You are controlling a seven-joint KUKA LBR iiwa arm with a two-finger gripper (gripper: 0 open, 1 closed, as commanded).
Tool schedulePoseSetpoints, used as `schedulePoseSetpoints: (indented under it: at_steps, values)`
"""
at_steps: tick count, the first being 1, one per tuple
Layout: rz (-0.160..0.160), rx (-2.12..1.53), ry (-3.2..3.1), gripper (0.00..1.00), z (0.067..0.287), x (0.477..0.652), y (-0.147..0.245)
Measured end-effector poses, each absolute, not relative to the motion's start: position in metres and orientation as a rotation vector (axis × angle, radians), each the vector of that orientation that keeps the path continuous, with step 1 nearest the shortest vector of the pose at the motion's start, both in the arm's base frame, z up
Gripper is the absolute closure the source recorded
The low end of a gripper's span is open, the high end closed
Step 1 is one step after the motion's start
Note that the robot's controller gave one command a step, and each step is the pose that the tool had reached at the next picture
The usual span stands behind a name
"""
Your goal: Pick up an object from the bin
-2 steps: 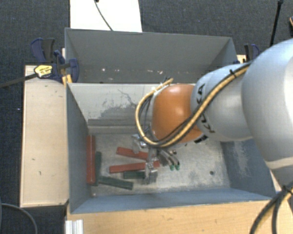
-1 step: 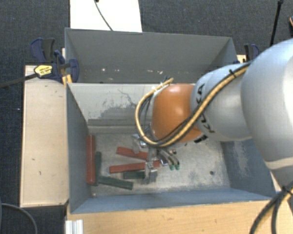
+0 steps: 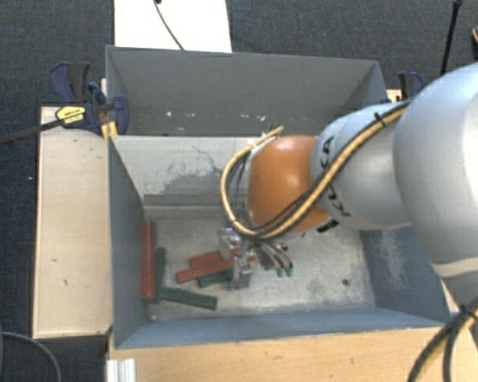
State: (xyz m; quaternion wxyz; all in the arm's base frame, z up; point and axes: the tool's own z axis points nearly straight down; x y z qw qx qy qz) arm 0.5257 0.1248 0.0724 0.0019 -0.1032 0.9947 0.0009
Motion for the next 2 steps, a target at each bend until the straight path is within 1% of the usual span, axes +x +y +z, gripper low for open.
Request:
schedulePoseSetpoints:
  at_steps: [1,2]
  values:
    - [0.003,-0.315,3.122,1.00,0.076,0.527,0.125]
    - [0.004,-0.306,3.120,1.00,0.094,0.528,0.126]
